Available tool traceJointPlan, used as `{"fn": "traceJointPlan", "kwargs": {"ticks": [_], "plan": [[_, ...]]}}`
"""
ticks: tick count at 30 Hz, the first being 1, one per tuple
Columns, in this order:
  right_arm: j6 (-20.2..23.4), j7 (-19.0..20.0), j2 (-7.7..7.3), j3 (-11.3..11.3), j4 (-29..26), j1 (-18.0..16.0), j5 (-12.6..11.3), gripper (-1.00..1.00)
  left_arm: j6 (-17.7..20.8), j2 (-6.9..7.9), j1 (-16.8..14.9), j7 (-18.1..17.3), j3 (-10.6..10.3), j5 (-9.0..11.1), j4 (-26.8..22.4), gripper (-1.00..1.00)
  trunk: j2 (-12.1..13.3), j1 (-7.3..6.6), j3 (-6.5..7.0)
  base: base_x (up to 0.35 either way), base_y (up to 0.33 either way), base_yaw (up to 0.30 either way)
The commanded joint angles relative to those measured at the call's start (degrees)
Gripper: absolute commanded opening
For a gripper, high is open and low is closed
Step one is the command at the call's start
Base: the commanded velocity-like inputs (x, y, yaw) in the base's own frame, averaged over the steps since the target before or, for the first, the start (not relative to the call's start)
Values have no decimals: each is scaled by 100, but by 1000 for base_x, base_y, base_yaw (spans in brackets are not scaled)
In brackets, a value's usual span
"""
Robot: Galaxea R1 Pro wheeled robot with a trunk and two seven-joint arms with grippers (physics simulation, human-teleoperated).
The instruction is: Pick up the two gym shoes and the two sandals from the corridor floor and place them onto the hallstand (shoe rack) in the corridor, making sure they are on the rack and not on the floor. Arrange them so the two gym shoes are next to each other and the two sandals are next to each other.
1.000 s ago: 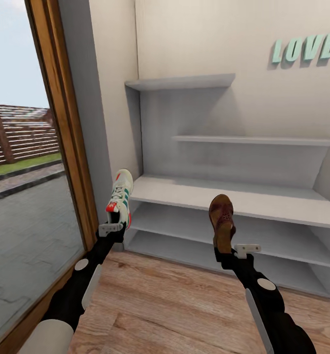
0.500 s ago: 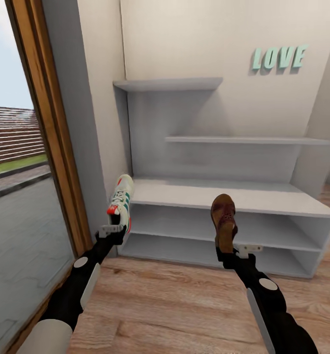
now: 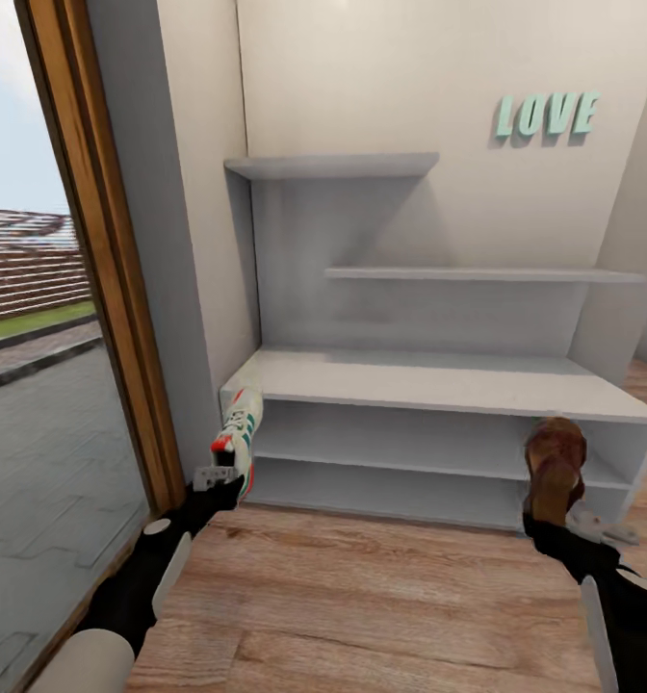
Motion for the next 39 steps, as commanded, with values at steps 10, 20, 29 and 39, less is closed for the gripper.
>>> {"fn": "traceJointPlan", "kwargs": {"ticks": [10, 20, 29, 39], "plan": [[784, 28, -1243, -2542, -2, -4, -193, -100, 937, -42, -21, -17, 5, 22, 101, -100, -3, -2, -5, 0, 0, 0], [854, 28, -1340, -2861, 4, -4, -232, -100, 752, -45, -17, -55, -17, 35, -1, -100, -3, -2, -5, 0, 0, 0], [855, 21, -1307, -2773, 6, -4, -232, -100, 96, -227, -13, -46, -509, 37, -51, -100, -3, -2, -5, 0, 0, 0], [855, 20, -1294, -2308, -2, -4, -188, -100, 87, -212, -13, -35, -510, 36, -51, -100, -3, -2, -5, 0, -57, 0]]}}
